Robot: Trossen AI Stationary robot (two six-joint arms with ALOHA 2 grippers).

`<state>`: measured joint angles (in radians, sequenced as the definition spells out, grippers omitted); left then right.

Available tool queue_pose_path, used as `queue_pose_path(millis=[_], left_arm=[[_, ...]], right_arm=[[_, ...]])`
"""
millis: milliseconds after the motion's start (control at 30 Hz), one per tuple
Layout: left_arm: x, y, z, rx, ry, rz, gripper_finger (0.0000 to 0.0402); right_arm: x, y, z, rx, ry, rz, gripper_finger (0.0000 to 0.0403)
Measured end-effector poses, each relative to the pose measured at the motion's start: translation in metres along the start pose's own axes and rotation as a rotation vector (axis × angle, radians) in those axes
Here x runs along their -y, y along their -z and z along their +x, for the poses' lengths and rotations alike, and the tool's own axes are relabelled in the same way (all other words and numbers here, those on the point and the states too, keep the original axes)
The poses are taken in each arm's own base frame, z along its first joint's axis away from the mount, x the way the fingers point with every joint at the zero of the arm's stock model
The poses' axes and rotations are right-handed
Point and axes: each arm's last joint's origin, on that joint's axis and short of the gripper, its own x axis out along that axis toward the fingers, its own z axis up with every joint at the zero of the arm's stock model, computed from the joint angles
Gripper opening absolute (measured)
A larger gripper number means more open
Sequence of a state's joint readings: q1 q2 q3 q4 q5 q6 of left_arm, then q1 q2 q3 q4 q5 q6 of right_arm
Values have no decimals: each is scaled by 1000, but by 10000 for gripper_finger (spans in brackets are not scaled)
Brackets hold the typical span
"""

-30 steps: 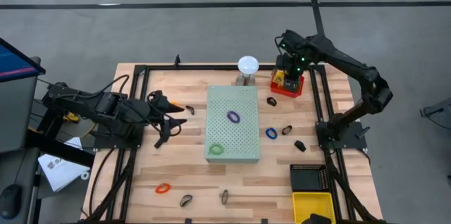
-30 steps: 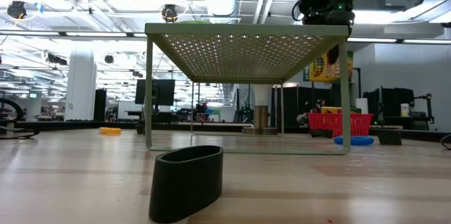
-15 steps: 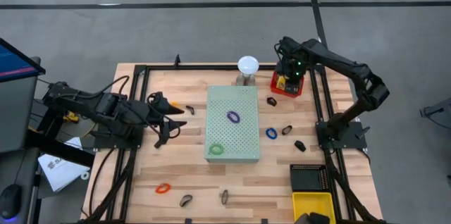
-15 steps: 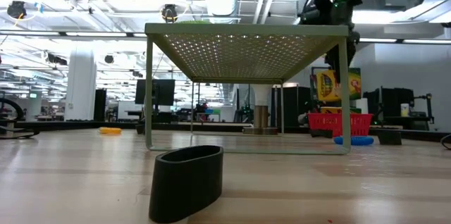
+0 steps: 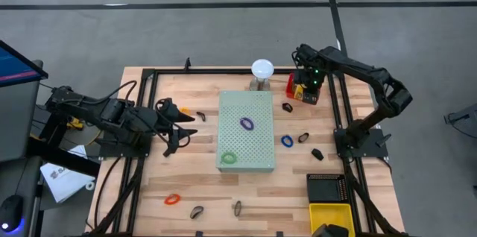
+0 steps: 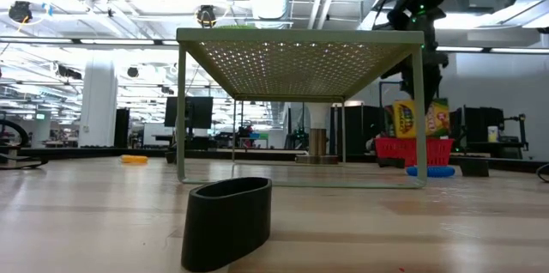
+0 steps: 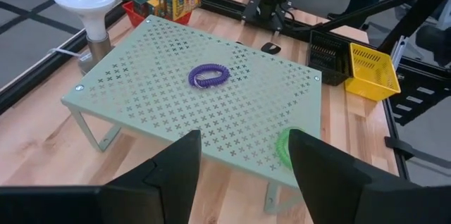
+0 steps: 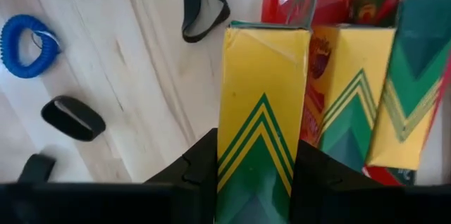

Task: Pick & Place Office Desk Supplies
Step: Put the yellow crayon box into the red bin

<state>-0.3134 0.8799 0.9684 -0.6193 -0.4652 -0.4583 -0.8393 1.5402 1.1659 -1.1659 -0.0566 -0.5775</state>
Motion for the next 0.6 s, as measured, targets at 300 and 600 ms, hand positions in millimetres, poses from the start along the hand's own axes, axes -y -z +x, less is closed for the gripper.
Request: queue_pose_path(millis=[300, 600], left_arm=[[0, 0, 0, 0, -1, -29, 210], [0, 0, 0, 3, -5, -29, 210]], right_arm=[[13, 5, 1, 22, 28, 41, 116], [17, 5, 0, 37, 44, 33, 114]])
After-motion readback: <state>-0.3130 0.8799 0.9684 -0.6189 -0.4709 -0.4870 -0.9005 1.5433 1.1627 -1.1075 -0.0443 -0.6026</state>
